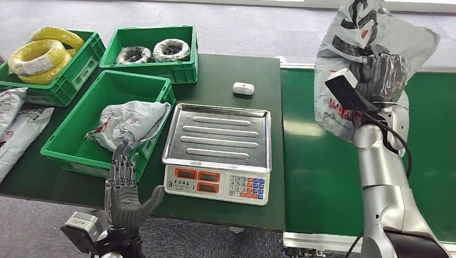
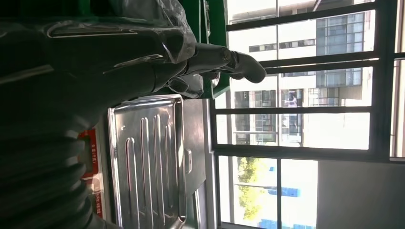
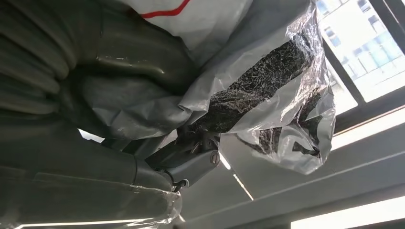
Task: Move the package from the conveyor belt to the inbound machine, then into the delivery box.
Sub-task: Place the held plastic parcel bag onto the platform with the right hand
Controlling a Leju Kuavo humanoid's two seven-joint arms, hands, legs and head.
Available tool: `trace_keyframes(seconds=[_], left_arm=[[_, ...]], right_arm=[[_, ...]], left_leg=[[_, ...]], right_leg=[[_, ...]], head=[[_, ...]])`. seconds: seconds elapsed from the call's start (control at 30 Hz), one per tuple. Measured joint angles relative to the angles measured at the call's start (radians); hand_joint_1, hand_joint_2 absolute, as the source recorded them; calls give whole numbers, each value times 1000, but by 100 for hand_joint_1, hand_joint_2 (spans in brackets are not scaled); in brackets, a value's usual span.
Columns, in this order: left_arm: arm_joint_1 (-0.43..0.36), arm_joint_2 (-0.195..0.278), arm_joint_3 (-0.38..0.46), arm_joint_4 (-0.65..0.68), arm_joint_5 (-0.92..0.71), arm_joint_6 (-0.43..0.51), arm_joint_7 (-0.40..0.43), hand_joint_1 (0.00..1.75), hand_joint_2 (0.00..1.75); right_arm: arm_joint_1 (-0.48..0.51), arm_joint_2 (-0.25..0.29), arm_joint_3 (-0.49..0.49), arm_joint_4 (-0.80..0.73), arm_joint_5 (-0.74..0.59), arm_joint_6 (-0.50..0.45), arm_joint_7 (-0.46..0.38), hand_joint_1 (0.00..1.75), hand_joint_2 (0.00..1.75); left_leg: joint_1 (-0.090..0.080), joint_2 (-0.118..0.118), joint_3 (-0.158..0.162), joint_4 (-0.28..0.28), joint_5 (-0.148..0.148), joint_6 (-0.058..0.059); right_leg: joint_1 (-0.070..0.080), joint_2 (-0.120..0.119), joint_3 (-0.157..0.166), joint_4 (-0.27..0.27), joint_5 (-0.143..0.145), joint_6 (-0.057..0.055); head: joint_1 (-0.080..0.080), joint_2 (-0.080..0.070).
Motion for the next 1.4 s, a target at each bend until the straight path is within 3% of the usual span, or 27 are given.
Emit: trace_keyframes(seconds=[0.2,0.43,0.6,0.8,0.93,1.4], left_arm=[[-51,-7,-29,48,7,-31,0,0,175],[-107,-28,-47,107,11,-29,0,0,175],[-117,-37,-46,123,10,-27,0,0,175],[-119,-40,-44,124,9,-25,0,0,175],[-111,-48,-30,114,-11,-29,8,0,175],[-80,-68,5,62,-47,-69,38,0,175]], right_arm=[[-65,97,190,81,54,59,-36,175,175],[-65,245,374,122,2,85,-101,175,175],[-35,288,448,87,-8,105,-94,175,175],[-14,300,480,56,-6,113,-87,175,175],[59,312,561,-61,-19,158,-71,0,175],[136,303,590,-124,-56,148,-54,0,175]], left_leg=[[1,3,2,0,0,-1],[2,3,1,0,1,-1],[1,3,0,0,1,-1],[1,2,0,0,0,-1],[1,2,0,0,0,-1],[1,2,1,0,0,-1]], right_leg=[[1,3,0,0,0,0],[2,3,-1,1,0,0],[1,2,-1,1,0,0],[1,2,-1,0,0,0],[1,2,-1,0,0,0],[1,2,-1,0,0,0]], head=[[0,0],[0,0],[0,0],[0,0],[0,0],[0,0]])
